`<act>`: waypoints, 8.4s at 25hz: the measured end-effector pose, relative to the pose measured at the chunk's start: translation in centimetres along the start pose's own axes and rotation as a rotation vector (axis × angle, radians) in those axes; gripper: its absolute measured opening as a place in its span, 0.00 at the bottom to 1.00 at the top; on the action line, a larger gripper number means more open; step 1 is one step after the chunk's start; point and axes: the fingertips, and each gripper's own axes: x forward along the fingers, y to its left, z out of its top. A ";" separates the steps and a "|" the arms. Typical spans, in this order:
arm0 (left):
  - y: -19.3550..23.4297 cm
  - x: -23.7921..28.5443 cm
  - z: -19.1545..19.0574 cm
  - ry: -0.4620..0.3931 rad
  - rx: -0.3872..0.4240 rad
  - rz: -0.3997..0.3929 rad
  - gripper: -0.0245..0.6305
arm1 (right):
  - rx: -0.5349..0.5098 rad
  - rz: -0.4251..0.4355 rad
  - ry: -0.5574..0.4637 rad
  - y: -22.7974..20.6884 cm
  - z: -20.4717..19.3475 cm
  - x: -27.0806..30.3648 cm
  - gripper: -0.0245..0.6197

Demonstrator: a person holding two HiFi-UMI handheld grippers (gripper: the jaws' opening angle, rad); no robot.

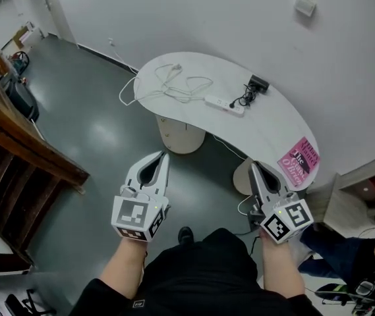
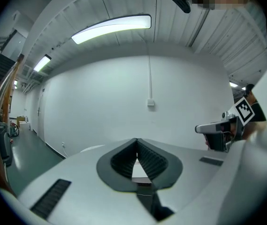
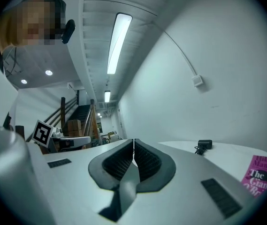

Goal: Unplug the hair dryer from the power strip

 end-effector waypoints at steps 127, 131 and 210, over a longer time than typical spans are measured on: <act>-2.8 49.0 -28.4 0.817 0.605 -1.062 0.18 | 0.018 -0.237 0.628 -33.0 -21.3 32.2 0.16; -2.8 49.1 -28.4 0.818 0.582 -1.049 0.18 | 0.052 -0.242 0.613 -33.1 -21.0 32.0 0.14; -2.4 49.4 -21.4 0.613 0.441 -0.901 0.14 | 0.241 -0.352 0.512 -35.0 -14.9 26.0 0.13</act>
